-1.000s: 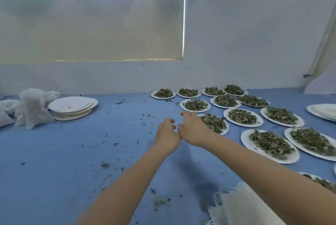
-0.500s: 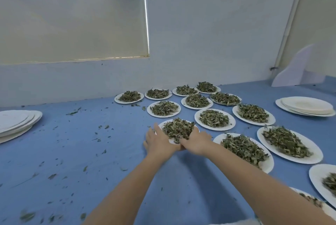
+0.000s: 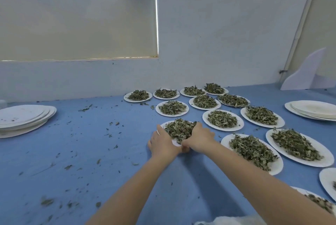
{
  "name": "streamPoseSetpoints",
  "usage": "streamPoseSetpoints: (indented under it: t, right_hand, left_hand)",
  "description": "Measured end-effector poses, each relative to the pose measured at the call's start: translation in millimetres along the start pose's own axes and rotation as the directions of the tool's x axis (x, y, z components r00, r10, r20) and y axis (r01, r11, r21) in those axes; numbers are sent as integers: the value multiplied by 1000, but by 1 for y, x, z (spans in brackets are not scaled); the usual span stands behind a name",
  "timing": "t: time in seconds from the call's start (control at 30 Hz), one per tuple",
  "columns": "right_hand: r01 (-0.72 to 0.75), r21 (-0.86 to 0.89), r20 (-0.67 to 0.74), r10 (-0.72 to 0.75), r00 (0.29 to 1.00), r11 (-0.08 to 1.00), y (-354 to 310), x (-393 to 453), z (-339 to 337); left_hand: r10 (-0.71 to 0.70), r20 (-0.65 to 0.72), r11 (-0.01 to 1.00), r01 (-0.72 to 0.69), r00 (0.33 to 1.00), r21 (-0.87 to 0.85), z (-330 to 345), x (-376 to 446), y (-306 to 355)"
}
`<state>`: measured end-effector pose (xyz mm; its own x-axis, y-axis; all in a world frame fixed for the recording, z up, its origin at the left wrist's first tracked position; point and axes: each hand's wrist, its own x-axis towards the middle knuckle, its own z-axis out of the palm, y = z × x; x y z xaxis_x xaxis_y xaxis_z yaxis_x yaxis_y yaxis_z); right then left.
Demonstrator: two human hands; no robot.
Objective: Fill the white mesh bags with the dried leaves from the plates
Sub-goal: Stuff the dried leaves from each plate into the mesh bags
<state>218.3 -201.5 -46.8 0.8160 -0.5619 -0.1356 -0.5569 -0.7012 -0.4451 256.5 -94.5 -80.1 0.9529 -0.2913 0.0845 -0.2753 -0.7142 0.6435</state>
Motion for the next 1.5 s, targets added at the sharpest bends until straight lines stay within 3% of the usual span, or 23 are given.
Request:
streamPoseSetpoints:
  t: [0.4,0.6,0.8,1.07,1.2,1.4,1.5]
  right_hand:
    - [279,55,104,-284,953,959,-115,-98,58]
    - [359,52,158,-363,919,932,-145,-139,112]
    - [394,6,151,-390,908,919,-143,-152,122]
    - [468,43,19,-469,883,883,-124,-187,74]
    - [555,-18,-121,-553,824,832,-79,-210,42]
    - [530,-75,-210,-533,820,845,4,-237,-1]
    - [489,-139,-223,-508,832,861,41,-242,-16]
  left_hand:
    - [-185,-224,982,190,957,2,-112,-73,-107]
    - [-269,-220,961,276,938,3,-144,-115,-163]
    - [-250,-240,955,280,938,100,-147,-126,-166]
    - [-33,-276,989,70,961,127,-148,-148,-104]
    - [123,-187,989,-105,975,103,-130,-175,-58]
    - [256,-48,967,-255,966,27,-79,-218,6]
    - [262,26,965,-261,965,-36,-56,-234,31]
